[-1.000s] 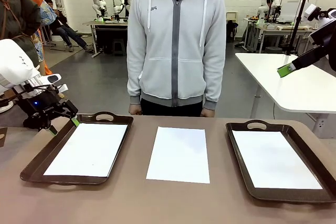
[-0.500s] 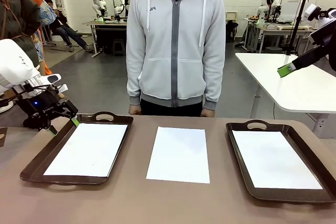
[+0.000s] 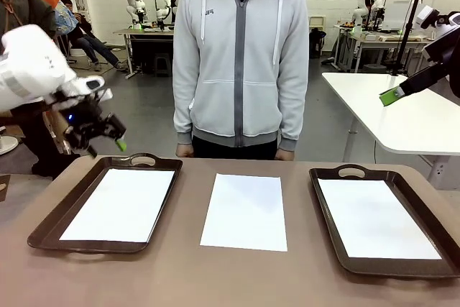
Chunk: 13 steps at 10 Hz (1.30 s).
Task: Sort the A4 documents.
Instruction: Receive the A4 Paper.
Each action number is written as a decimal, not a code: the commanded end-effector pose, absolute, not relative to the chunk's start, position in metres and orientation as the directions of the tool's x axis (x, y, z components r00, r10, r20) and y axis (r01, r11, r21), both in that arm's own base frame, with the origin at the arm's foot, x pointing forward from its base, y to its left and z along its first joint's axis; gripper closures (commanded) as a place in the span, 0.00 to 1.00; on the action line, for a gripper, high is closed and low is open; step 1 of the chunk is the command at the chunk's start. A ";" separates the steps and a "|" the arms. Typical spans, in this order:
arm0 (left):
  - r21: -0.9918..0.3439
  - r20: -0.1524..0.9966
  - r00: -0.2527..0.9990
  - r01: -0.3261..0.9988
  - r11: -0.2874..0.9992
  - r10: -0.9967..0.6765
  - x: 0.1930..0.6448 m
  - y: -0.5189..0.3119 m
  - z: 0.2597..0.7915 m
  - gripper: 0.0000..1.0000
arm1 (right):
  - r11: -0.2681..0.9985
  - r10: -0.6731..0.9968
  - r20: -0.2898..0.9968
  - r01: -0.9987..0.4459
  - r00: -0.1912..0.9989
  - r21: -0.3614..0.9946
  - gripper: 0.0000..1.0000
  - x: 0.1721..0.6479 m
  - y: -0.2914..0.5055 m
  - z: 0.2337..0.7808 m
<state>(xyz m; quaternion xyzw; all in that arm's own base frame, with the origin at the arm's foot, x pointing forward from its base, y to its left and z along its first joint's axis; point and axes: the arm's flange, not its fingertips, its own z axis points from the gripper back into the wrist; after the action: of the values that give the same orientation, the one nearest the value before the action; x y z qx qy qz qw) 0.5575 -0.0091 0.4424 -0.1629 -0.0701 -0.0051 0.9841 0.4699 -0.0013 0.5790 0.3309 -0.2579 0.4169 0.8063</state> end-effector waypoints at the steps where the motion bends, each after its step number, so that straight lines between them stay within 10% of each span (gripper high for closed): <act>1: -0.293 0.273 0.961 0.116 0.949 -0.033 0.548 -0.004 0.480 0.00 | 0.431 0.510 0.687 -0.845 0.517 0.316 0.00 0.469 -0.001 0.578; 8: -0.329 0.678 0.642 0.701 0.633 -0.358 0.430 -0.023 0.574 0.00 | 0.431 0.510 0.687 -0.845 0.517 0.316 0.00 0.469 -0.001 0.578; 13: -0.195 0.726 0.518 0.786 0.586 -0.453 0.418 -0.047 0.597 0.00 | 0.431 0.510 0.687 -0.845 0.517 0.316 0.00 0.469 -0.001 0.578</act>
<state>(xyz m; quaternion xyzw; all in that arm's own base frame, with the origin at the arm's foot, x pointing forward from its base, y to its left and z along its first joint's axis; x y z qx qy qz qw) 0.4119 -0.0524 0.5999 -0.2669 -0.3174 -0.3633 0.8343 0.4700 -0.0012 0.5790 0.3310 -0.2578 0.4170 0.8063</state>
